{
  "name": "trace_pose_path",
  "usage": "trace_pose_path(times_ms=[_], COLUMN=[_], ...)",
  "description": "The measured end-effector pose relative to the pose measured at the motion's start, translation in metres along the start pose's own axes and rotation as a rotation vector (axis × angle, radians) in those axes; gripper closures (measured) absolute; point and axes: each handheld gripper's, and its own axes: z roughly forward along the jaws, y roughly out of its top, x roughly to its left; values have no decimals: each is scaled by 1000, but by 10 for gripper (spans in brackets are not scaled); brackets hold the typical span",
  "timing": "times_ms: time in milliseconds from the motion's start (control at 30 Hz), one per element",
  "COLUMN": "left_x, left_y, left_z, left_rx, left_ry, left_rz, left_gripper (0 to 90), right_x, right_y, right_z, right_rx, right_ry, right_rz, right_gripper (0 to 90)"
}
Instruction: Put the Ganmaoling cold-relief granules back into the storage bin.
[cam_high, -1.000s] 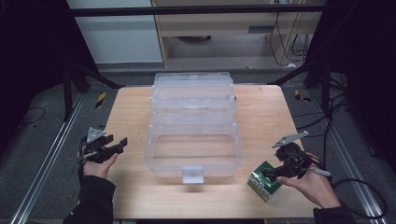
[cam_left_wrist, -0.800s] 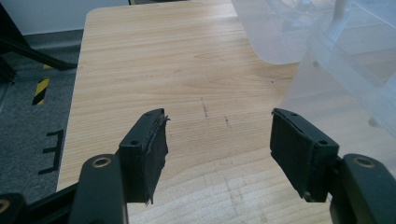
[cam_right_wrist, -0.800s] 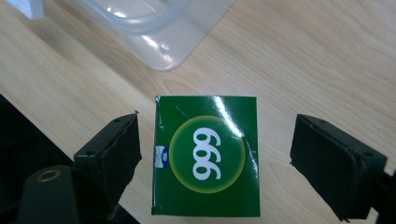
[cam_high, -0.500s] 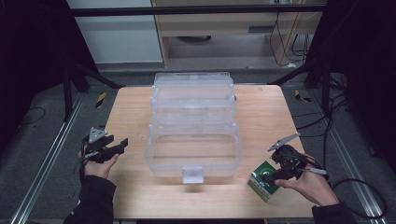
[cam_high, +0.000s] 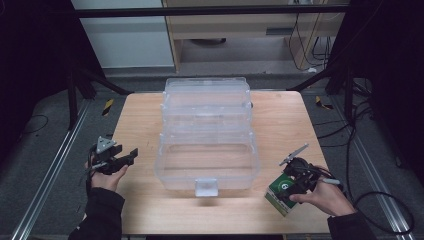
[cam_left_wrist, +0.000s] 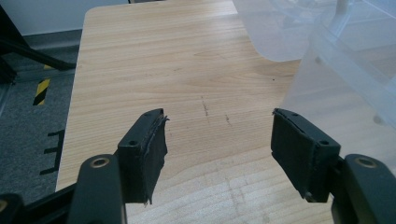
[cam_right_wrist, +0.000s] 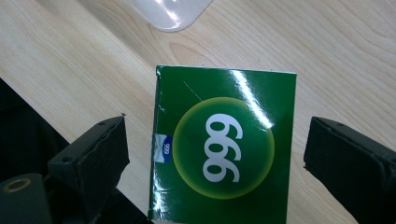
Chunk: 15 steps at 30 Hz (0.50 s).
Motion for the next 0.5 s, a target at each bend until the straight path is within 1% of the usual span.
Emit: trace_pose_path(times_ms=[33, 67, 133, 167, 200, 267, 333, 400, 433, 500], left_x=[0, 0, 0, 0, 1, 1, 3, 4, 5, 8], left_y=[0, 0, 1, 1, 1, 1, 2, 2, 2, 2], left_z=[0, 1, 2, 3, 3, 5, 5, 6, 6, 6], left_rx=[1, 1, 2, 3, 3, 6, 5, 6, 2, -2], left_ry=[-4, -7, -12, -14, -7, 25, 50, 92, 102, 130], left_rz=[3, 7, 20, 30, 36, 41, 35, 25, 17, 5], left_gripper=[351, 350, 349, 349, 349, 349, 349, 349, 349, 348], right_x=[1, 0, 1, 0, -1, -1, -3, -4, -5, -5], right_y=[1, 1, 1, 2, 2, 1, 0, 0, -1, -1], right_z=[2, 3, 6, 7, 8, 11, 14, 16, 17, 19], right_rx=[4, 7, 12, 13, 17, 19, 22, 27, 33, 40], right_ry=[1, 5, 9, 8, 7, 4, 6, 6, 9, 13], right_rz=[6, -5, 9, -1, 1, 5, 6, 10, 17, 15], right_gripper=[67, 67, 67, 68, 68, 68, 68, 69, 71, 74])
